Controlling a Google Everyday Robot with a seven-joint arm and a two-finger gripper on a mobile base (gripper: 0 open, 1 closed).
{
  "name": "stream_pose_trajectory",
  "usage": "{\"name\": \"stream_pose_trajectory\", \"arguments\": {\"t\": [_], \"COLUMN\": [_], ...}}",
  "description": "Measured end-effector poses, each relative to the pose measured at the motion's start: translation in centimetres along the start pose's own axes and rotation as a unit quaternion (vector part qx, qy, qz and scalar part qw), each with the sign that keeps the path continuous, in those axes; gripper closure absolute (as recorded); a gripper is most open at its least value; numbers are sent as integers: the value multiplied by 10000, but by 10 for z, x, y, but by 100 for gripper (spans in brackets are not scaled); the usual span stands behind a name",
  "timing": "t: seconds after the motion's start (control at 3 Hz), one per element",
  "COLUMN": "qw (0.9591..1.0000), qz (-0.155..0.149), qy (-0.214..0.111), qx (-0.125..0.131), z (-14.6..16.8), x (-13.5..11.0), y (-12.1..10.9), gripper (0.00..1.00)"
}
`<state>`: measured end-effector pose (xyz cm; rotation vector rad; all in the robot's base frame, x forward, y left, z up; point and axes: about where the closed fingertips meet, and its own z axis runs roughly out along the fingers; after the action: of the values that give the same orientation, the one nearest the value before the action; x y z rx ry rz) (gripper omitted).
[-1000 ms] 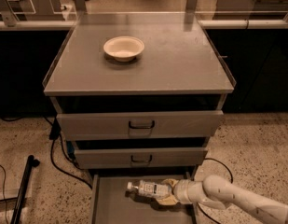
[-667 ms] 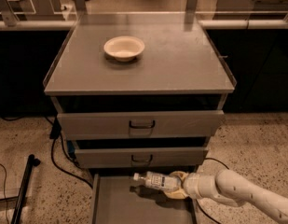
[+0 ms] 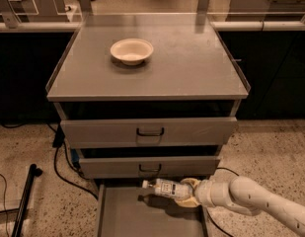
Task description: Pick blue plastic bottle from bottom drawer and place on counter
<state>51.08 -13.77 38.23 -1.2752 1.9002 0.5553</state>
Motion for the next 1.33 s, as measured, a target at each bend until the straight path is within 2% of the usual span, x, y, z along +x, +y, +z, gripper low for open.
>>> {"name": "stream_pose_trajectory", "arguments": {"t": [0.33, 0.67, 1.0, 1.33], "qw": [10000, 9984, 9935, 9889], "qz": [-59, -444, -941, -1200], "qy": [20, -31, -74, -169], "qx": [32, 354, 635, 864], "z": [-2, -36, -83, -133], "x": [-5, -44, -92, -140], "y": [0, -4, 2, -8], "gripper": [100, 100, 100, 100]}}
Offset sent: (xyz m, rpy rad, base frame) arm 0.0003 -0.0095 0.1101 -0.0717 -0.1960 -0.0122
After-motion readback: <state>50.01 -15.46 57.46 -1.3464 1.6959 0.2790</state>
